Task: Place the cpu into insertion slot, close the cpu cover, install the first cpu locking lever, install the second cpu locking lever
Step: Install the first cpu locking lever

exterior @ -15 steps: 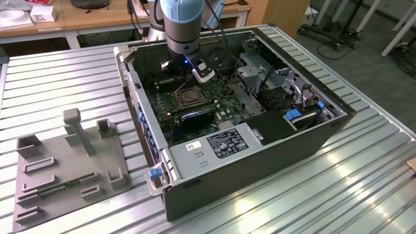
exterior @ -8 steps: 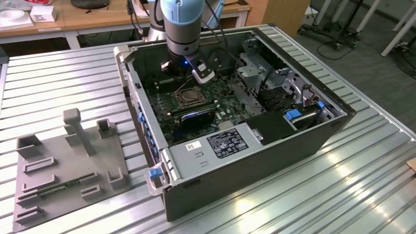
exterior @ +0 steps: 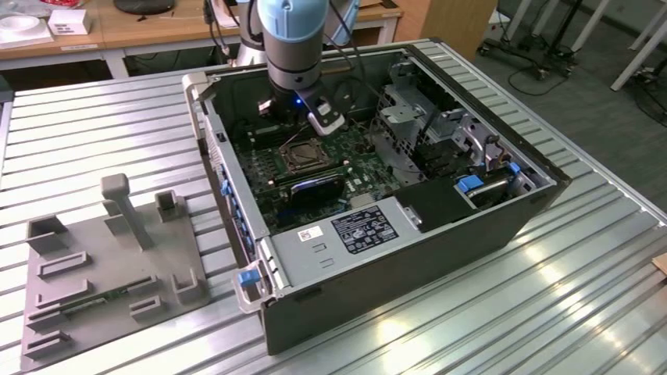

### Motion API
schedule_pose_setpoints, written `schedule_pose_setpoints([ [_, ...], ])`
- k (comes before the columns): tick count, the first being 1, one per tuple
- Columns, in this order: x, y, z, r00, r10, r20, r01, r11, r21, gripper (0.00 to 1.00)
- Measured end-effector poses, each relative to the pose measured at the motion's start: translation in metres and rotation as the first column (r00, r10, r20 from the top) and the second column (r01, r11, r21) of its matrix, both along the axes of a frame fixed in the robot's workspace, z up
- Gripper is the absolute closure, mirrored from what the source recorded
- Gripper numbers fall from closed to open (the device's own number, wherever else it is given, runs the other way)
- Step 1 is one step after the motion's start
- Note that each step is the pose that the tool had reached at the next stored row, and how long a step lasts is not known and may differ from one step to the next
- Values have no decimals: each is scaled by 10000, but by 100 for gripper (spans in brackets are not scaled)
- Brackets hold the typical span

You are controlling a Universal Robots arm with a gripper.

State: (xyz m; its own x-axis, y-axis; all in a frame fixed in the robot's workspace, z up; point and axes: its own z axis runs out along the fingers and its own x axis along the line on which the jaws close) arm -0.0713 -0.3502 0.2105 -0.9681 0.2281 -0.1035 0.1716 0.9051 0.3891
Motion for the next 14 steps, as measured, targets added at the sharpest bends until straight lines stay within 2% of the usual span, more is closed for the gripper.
schedule_pose_setpoints([
  [9, 0, -16, -20, 10000, -1, 0, 1, 10000, 3, 89],
  [14, 0, -13, -30, 10000, -7, 0, 7, 10000, 72, 89],
])
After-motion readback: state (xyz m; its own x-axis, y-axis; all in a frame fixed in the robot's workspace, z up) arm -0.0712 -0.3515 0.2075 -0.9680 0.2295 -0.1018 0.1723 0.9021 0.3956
